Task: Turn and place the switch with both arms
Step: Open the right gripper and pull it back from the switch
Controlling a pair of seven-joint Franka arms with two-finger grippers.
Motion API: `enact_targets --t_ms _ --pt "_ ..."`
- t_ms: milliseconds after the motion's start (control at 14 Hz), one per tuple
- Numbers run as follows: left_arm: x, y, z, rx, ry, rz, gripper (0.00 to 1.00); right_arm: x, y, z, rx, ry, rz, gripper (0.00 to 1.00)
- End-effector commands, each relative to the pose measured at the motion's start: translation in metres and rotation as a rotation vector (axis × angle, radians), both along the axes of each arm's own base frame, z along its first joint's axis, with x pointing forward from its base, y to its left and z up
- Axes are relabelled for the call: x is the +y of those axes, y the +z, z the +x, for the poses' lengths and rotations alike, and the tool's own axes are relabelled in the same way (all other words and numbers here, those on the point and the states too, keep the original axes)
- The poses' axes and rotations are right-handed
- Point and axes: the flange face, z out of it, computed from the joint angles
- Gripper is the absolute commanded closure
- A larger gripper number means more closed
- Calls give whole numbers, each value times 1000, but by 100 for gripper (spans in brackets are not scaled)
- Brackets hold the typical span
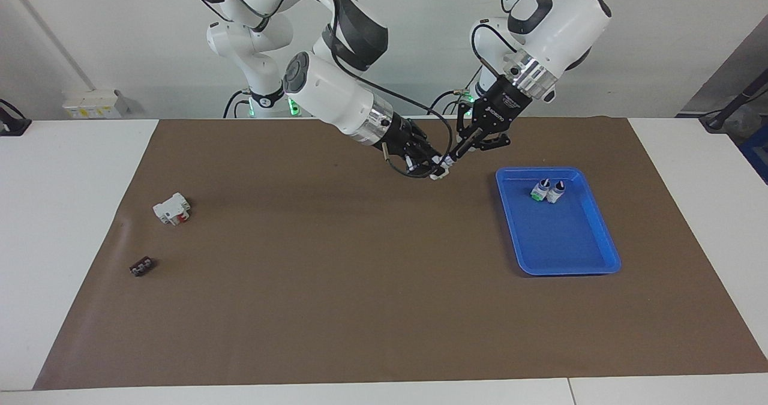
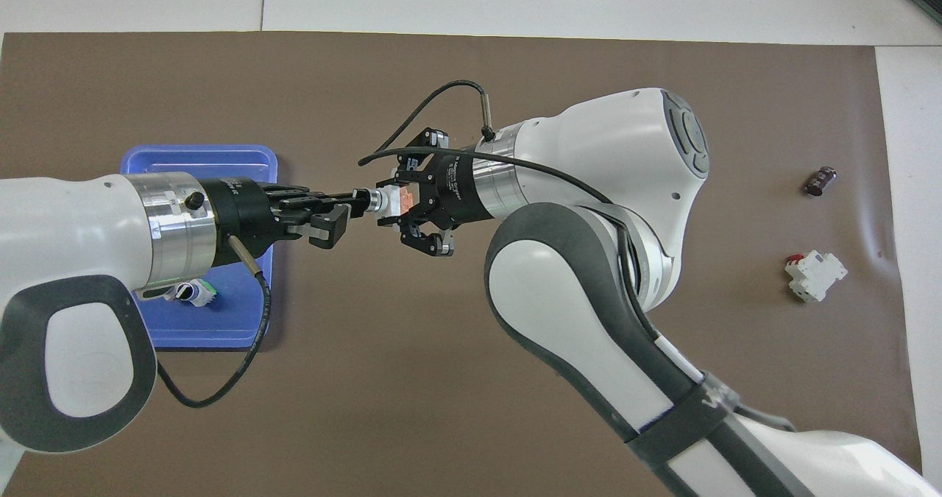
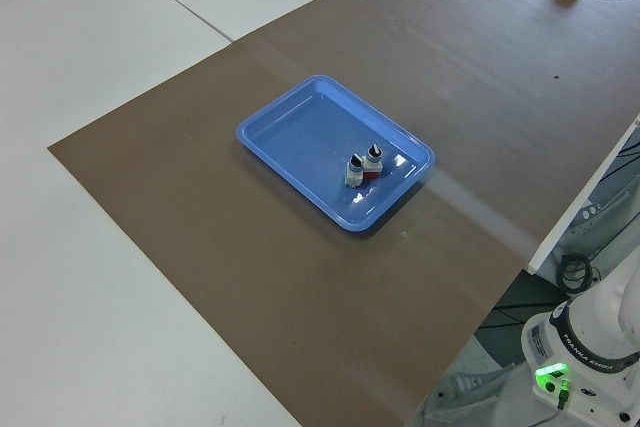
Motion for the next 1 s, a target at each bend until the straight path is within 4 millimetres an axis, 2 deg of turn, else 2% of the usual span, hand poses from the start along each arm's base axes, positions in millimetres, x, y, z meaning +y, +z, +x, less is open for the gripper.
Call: enact_targets --t_ms 0,143,286,571,786,929 --pt "5 -10 -3 15 45 48 100 -12 20 -5 -51 14 -33 0" --pt "-12 -12 -11 -20 -26 126 100 -28 24 -8 -159 111 -168 0" --pt "-15 -12 -12 -69 -99 175 100 -57 25 -6 -291 223 -297 0" --pt "-12 -11 -12 -184 -298 232 100 -127 -2 5 -534 607 -547 0" --pt "-9 -14 -12 -245 -448 267 100 -167 -10 9 -584 934 -764 0" --pt "-8 -14 -14 -271 -560 292 100 -197 2 11 -596 1053 -833 0"
